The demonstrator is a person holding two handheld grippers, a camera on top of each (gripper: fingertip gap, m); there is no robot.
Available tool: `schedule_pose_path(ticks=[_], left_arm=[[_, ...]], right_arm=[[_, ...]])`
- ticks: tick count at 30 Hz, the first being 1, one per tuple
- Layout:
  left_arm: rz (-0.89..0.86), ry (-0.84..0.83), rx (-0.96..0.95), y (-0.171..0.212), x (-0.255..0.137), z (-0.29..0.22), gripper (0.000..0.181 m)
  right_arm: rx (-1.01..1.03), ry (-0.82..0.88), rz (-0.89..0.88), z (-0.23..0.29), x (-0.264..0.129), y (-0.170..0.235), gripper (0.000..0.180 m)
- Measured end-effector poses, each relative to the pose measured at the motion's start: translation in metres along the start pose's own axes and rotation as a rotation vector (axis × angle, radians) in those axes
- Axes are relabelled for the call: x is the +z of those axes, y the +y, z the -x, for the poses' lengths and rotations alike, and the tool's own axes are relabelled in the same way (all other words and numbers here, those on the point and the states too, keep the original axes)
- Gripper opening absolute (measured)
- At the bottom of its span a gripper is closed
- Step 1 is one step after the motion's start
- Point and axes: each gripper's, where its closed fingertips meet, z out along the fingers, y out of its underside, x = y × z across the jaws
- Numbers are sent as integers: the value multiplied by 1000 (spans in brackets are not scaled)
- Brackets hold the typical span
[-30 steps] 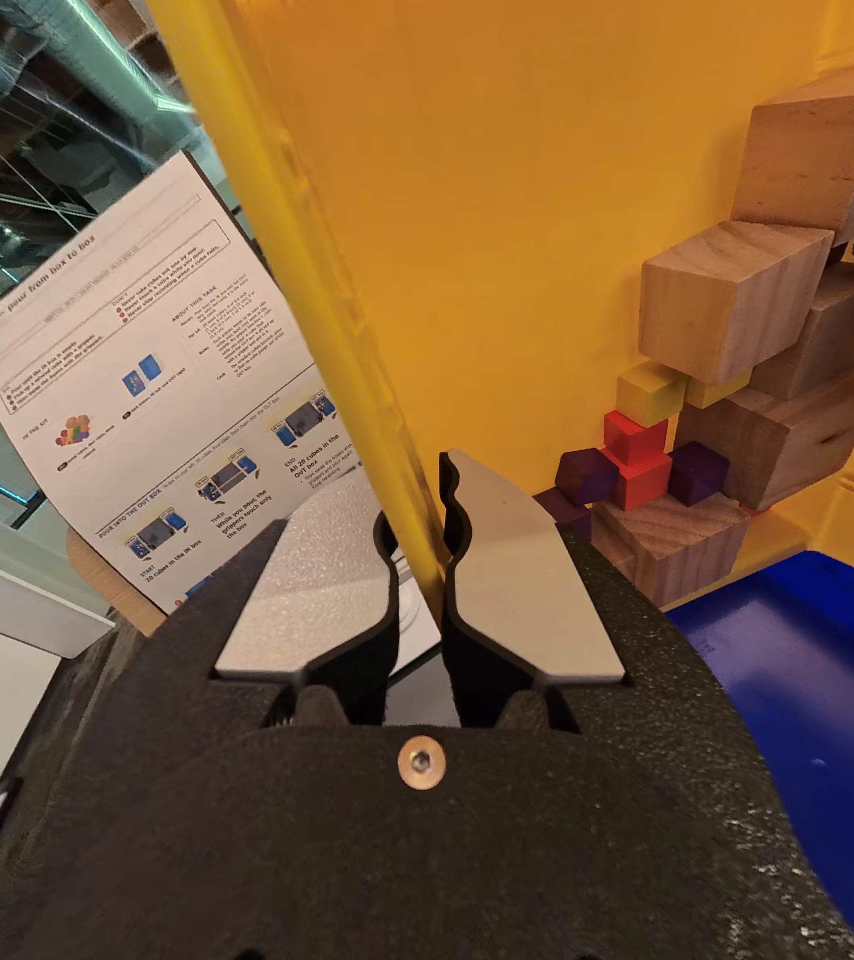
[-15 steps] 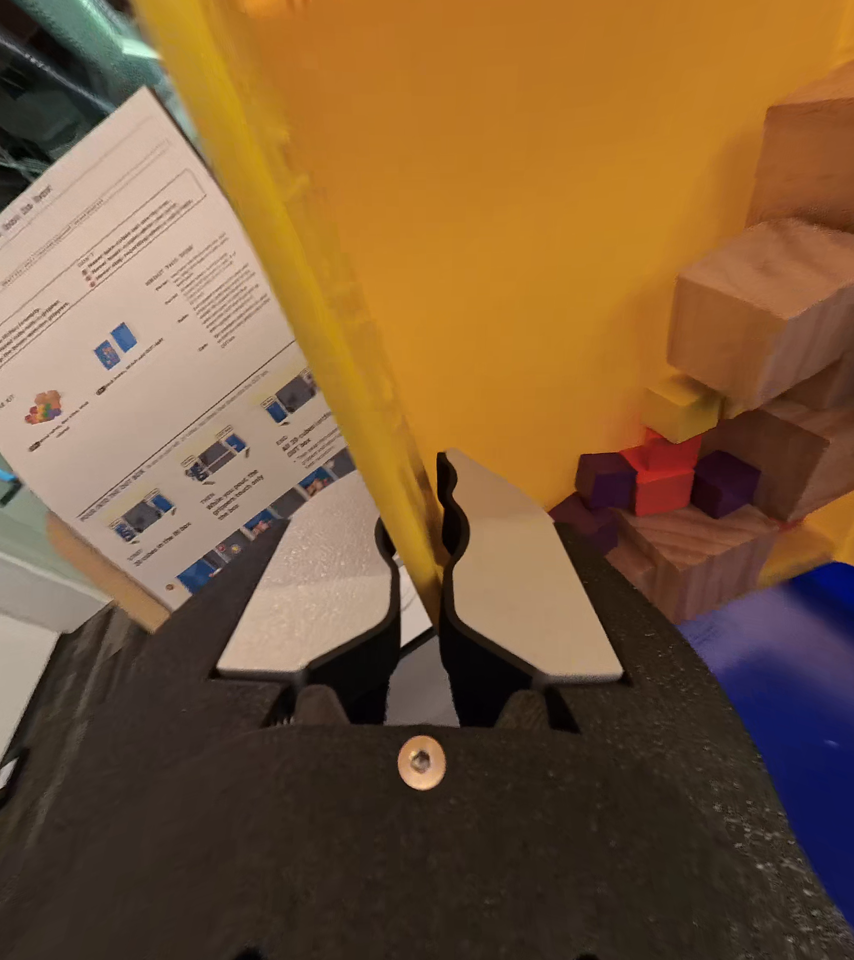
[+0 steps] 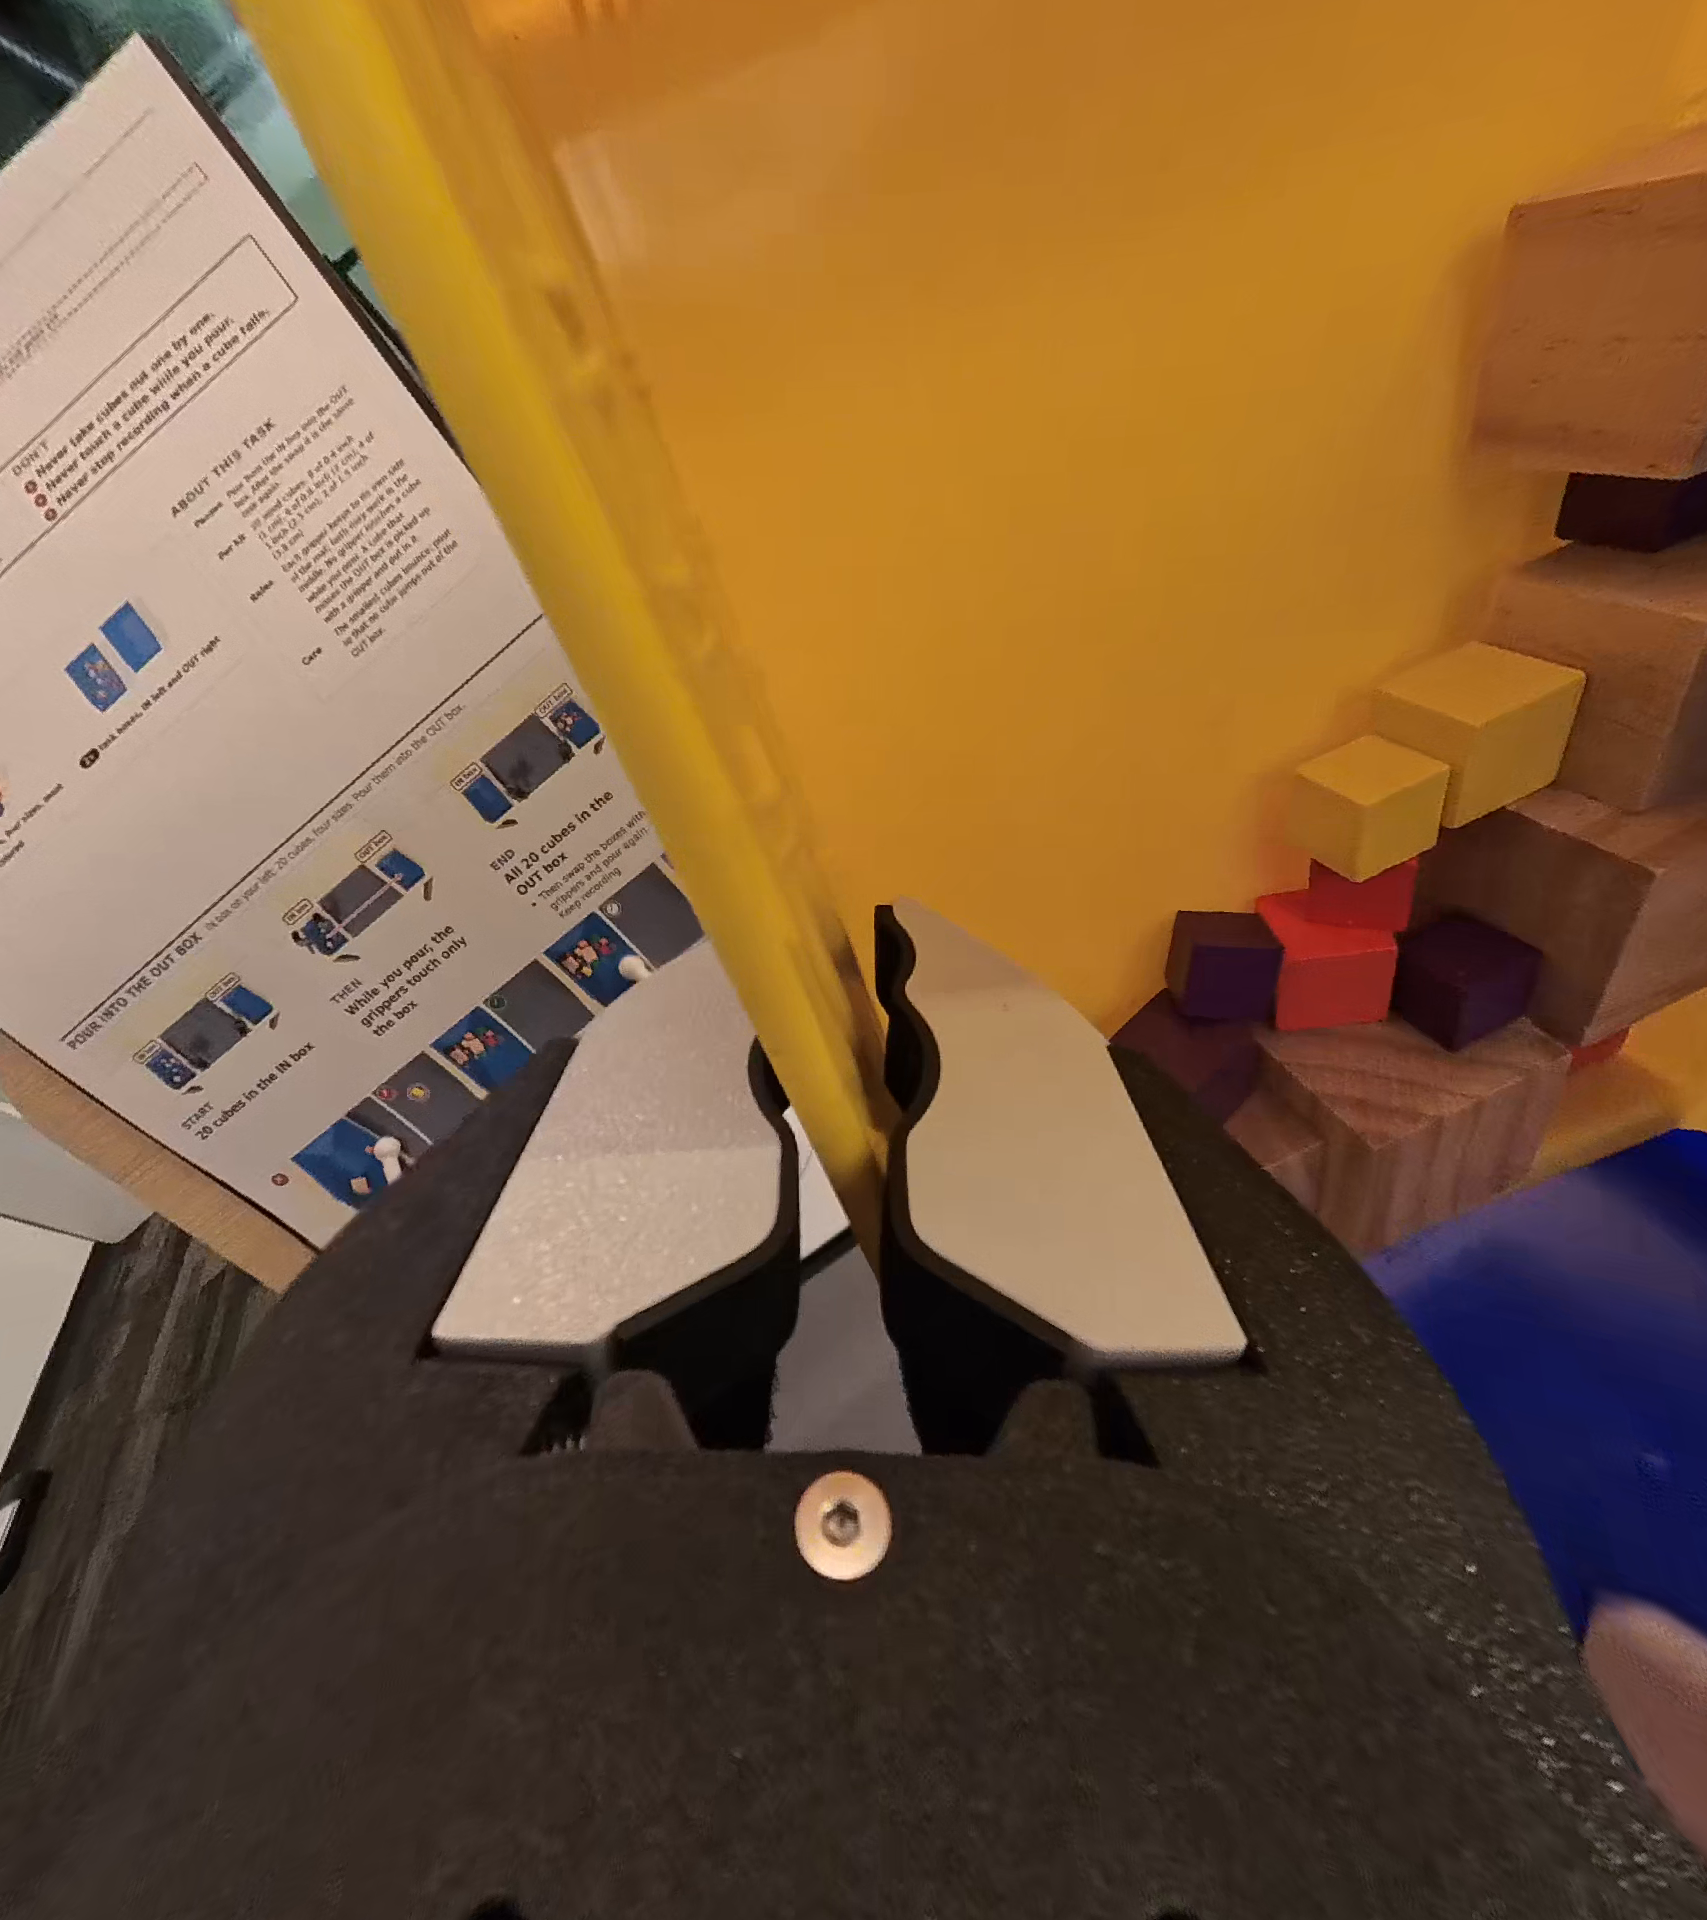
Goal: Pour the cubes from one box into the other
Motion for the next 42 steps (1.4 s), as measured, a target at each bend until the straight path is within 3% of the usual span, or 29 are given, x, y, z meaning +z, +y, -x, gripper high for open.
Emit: schedule_pose_path(ticks=[5, 15, 18, 28, 42], left_arm=[[-42, 11, -1, -6, -5, 0, 12], [31, 34, -12, 7, 1, -1, 12], [-31, 76, -66, 0, -3, 0, 11], [130, 147, -54, 24, 24, -16, 13], [40, 142, -38, 8, 17, -21, 14]], right_arm=[[2, -2, -55, -1, -4, -7, 4], [-47, 33, 22, 2, -6, -4, 4], [-54, 31, -24, 2, -12, -13, 4], [-29, 28, 106, -8, 9, 18, 5], [-49, 66, 12, -17, -4, 2, 4]])
